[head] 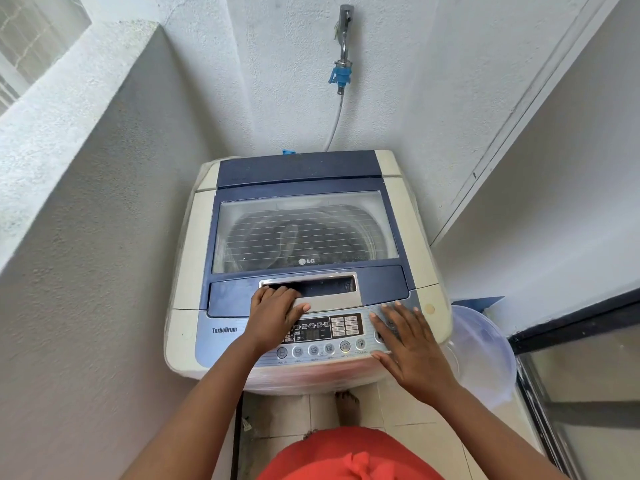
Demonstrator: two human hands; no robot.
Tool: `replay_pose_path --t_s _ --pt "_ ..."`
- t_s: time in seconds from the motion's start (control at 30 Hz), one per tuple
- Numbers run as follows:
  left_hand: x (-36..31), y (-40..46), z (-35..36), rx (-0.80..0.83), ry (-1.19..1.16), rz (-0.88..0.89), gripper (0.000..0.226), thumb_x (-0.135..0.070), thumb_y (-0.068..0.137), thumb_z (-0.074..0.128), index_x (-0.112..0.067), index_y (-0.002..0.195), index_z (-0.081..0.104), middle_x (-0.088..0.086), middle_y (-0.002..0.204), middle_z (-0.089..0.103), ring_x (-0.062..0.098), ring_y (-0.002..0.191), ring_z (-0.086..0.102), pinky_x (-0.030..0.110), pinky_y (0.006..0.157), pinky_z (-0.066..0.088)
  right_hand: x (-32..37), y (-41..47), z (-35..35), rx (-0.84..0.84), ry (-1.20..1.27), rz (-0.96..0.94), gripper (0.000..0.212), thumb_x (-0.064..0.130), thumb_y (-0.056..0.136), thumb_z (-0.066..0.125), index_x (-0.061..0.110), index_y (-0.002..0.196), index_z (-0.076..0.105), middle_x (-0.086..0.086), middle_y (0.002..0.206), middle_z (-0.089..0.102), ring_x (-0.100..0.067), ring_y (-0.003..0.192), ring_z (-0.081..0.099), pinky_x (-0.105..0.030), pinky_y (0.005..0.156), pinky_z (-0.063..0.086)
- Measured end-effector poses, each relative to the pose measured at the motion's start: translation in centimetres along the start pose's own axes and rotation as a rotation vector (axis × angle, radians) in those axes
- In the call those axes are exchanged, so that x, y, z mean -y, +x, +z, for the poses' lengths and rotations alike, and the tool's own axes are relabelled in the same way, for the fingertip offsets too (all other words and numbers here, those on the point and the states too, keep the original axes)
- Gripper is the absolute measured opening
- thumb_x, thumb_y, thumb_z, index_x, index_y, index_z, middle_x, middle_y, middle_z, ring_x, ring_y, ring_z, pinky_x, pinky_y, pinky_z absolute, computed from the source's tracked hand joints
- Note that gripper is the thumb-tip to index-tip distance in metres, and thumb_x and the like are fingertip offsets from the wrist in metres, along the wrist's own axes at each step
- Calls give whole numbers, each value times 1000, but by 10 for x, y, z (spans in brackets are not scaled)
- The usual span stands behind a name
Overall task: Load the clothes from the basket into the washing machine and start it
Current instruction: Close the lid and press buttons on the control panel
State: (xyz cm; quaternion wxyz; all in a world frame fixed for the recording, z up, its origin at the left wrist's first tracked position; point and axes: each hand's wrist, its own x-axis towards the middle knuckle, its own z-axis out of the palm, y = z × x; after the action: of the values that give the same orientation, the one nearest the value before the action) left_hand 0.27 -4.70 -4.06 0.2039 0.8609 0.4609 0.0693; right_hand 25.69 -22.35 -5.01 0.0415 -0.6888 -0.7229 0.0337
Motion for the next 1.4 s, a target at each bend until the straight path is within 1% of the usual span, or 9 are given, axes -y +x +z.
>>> replay_pose_path --t_s 0.13,0.37,0.43,0.57,0.83,0.93,1.17,1.3,1.4 --pt "2 0 2 -20 -9 11 97 -86 78 -4 -23 107 64 -14 92 54 18 97 54 34 107 18 0 -16 2 -77 -12 76 57 51 101 26 22 147 43 -5 150 40 -27 142 32 -54 114 21" --pt "2 1 2 -9 18 18 79 -78 85 12 -23 107 63 -15 89 48 18 95 53 32 105 18 1 -19 3 -250 -1 224 56 49 102 23 21 136 59 -6 127 54 -27 121 46 -52 105 32" --pt "3 1 3 -22 13 24 87 -83 83 5 -23 107 63 -16 88 47 18 94 53 32 105 18 -1 -17 0 -283 -32 184 57 48 102 24 19 131 63 -5 117 57 -26 112 48 -49 98 35" --pt "2 1 2 -14 15 18 74 -75 87 13 -23 107 63 -16 90 48 17 95 53 32 106 18 -3 -5 -4 -307 -79 123 49 42 98 36 13 119 70 -3 99 59 -23 95 49 -41 86 37" --pt "3 1 4 1 11 7 65 -69 90 19 -23 108 63 -11 96 57 18 98 53 32 107 16 -3 8 -1 -372 -241 -44 41 33 101 40 5 102 70 -7 85 63 -27 73 56 -38 66 43" --pt "3 1 5 -1 4 5 69 -69 89 16 -23 108 63 -10 96 58 19 97 54 34 108 18 -4 12 -4 -353 -244 -47 38 31 101 41 7 96 70 -7 84 64 -27 73 57 -38 65 44" --pt "1 -1 3 5 -16 -9 67 -68 90 18 -23 110 64 -7 101 62 19 99 55 36 111 19 -6 -6 -3 -299 25 149 44 37 98 40 14 122 69 -1 88 63 -23 79 56 -36 68 46" --pt "-2 -2 0 9 -80 -15 45 -55 95 36 -24 113 64 -7 107 63 20 104 55 37 114 18 -2 -9 -4 -245 116 210 45 40 98 39 16 124 67 0 95 59 -22 84 53 -37 73 44" --pt "0 -9 -1 -49 -363 22 25 -36 97 58 -28 121 60 -18 119 61 5 116 54 43 120 16 6 1 -10 -238 278 245 43 42 98 38 17 120 66 3 100 56 -19 91 52 -37 77 45"
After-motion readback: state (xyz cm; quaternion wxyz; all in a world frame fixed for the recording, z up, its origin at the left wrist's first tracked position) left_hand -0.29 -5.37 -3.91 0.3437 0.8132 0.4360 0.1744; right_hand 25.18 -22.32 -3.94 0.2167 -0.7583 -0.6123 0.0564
